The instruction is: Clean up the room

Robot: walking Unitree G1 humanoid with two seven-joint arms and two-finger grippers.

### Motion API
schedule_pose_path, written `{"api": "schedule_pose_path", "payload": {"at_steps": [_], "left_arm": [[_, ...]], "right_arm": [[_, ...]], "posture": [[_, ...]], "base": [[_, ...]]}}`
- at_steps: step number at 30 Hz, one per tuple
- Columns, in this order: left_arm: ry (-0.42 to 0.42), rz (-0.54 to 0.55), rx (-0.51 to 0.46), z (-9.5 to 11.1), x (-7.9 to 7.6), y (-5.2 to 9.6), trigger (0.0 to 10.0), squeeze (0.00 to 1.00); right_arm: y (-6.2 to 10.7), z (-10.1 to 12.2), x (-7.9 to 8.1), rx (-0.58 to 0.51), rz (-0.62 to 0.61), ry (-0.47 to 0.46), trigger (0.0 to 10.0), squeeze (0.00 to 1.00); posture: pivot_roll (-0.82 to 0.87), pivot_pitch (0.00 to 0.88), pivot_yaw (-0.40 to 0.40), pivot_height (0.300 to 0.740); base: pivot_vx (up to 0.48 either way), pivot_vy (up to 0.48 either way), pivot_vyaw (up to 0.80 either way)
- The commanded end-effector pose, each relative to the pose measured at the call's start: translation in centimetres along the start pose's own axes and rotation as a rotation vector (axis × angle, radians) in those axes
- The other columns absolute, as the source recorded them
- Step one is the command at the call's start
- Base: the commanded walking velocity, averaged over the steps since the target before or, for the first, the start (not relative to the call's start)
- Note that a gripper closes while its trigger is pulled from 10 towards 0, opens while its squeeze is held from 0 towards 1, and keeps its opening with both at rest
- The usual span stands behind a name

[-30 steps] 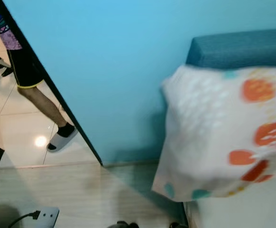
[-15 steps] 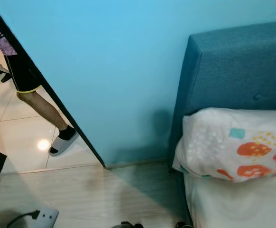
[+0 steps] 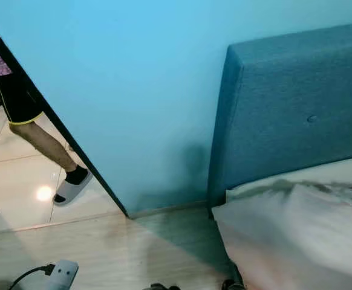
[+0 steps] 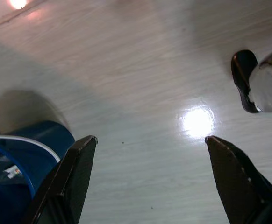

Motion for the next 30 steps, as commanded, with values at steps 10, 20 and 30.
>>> {"api": "schedule_pose_path", "payload": {"at_steps": [10, 20, 30], "left_arm": [[0.076, -0.066, 0.046, -1.0, -1.3, 0.0, 10.0, 0.0], [0.143, -0.171, 0.04, 0.1, -2.7, -0.5, 10.0, 0.0], [0.164, -0.26, 0.055, 0.5, -3.9, -0.7, 10.0, 0.0]], "right_arm": [[-0.6, 4.1, -1.0, -0.056, -0.143, 0.09, 10.0, 1.0], [-0.4, 7.3, -1.7, -0.1, -0.244, 0.13, 10.0, 1.0], [0.7, 14.9, -0.5, -0.31, -0.275, 0.353, 10.0, 1.0]], "posture": [[0.09, 0.179, 0.085, 0.74], [0.07, 0.133, 0.087, 0.74], [0.04, 0.081, 0.074, 0.74]], "base": [[0.0, 0.0, 0.0], [0.0, 0.0, 0.0], [0.0, 0.0, 0.0]]}}
Point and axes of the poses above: a point about 5 cm out from each wrist's last joint towards the gripper, its own y axis pointing back from the gripper into the wrist, its own z axis along the axis of the wrist's last joint, x = y × z, the point moved 1 cm from there along -y, pointing out of the wrist towards the gripper, and after that the axes turned 6 degrees about -y, right-handed, at the moved point
